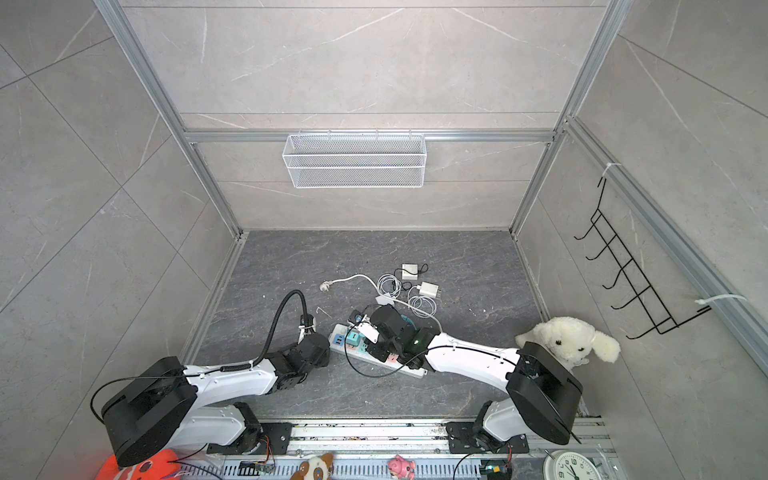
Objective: Insert the plug
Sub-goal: 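Move the held teal charger over the teal socket with the right gripper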
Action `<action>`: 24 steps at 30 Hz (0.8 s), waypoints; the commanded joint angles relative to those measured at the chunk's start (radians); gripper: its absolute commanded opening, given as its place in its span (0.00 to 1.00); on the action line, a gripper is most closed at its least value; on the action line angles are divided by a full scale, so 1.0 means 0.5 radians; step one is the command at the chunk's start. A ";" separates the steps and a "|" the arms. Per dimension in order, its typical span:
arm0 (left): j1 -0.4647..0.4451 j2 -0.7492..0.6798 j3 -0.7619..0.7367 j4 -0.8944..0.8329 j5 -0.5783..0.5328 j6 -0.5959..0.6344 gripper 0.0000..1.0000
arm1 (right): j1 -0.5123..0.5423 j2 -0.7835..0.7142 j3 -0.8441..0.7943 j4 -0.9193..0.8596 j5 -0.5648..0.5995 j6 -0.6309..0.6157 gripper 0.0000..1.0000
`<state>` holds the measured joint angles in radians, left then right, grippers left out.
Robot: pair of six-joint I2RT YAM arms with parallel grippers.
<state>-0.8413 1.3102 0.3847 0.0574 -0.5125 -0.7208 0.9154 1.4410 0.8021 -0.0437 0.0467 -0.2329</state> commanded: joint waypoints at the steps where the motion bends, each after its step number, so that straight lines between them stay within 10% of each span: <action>1: 0.006 -0.024 0.062 0.086 0.016 0.050 0.56 | -0.066 -0.012 -0.009 0.112 0.028 -0.057 0.04; 24: 0.015 0.042 0.108 0.124 0.047 0.074 0.56 | -0.158 -0.042 -0.139 0.225 -0.487 -0.031 0.04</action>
<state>-0.8368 1.3334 0.4095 0.0795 -0.4938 -0.6987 0.8326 1.4208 0.7444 0.0200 -0.1654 -0.2554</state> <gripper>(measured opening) 0.558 0.281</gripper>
